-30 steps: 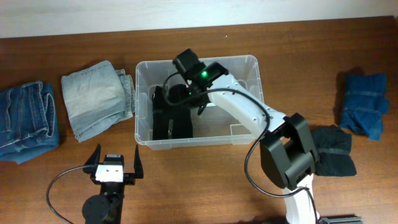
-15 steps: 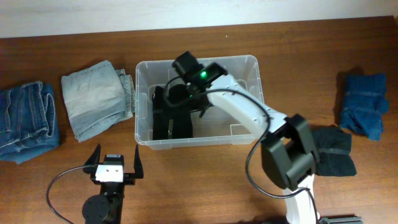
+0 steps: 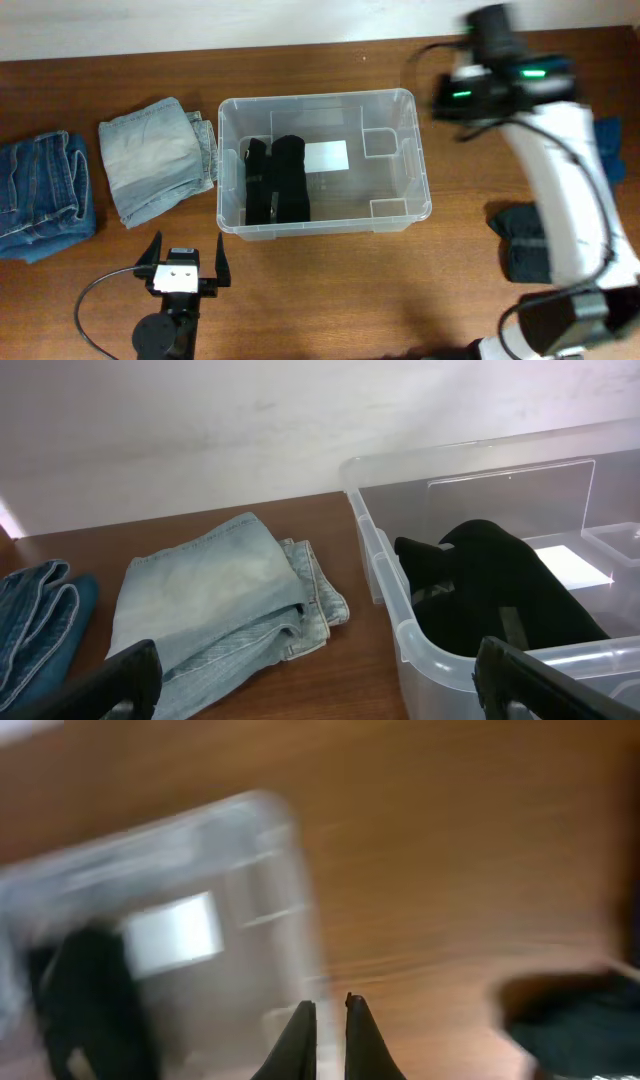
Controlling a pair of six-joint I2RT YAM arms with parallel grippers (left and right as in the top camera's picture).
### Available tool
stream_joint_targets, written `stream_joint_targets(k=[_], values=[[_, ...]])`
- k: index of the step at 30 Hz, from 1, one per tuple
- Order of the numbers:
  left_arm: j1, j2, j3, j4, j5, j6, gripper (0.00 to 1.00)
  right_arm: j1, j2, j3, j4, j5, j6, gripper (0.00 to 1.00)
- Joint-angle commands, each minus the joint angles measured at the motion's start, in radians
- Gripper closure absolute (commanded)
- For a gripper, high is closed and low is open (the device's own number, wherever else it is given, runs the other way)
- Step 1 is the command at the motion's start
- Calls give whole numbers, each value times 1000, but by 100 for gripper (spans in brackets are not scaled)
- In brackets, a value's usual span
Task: Pack container
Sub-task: 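Move the right gripper to the teal-blue garment and grasp it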
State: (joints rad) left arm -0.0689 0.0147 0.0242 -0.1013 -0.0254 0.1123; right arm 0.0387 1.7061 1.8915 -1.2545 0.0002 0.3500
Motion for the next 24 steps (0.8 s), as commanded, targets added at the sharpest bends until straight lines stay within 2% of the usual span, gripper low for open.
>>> stream_joint_targets(k=[1, 5, 6, 10, 12, 13, 18, 24], values=[[6, -9, -6, 3, 11, 10, 0, -171, -18, 10, -14, 12, -71, 95], [6, -9, -7, 3, 11, 10, 0, -385, 13, 10, -3, 13, -115, 91], [6, -9, -7, 3, 11, 10, 0, -433, 22, 10, 6, 12, -114, 87], [6, -9, -7, 3, 11, 10, 0, -616, 70, 10, 54, 12, -114, 60], [6, -9, -7, 3, 11, 10, 0, -693, 97, 10, 76, 11, -114, 35], [6, -9, -7, 3, 11, 10, 0, -724, 111, 10, 82, 11, -114, 28], [6, -9, -7, 3, 11, 10, 0, -827, 215, 9, 118, -31, -117, 1], [6, -9, -7, 3, 11, 10, 0, -865, 412, 9, 179, -73, -272, 2]])
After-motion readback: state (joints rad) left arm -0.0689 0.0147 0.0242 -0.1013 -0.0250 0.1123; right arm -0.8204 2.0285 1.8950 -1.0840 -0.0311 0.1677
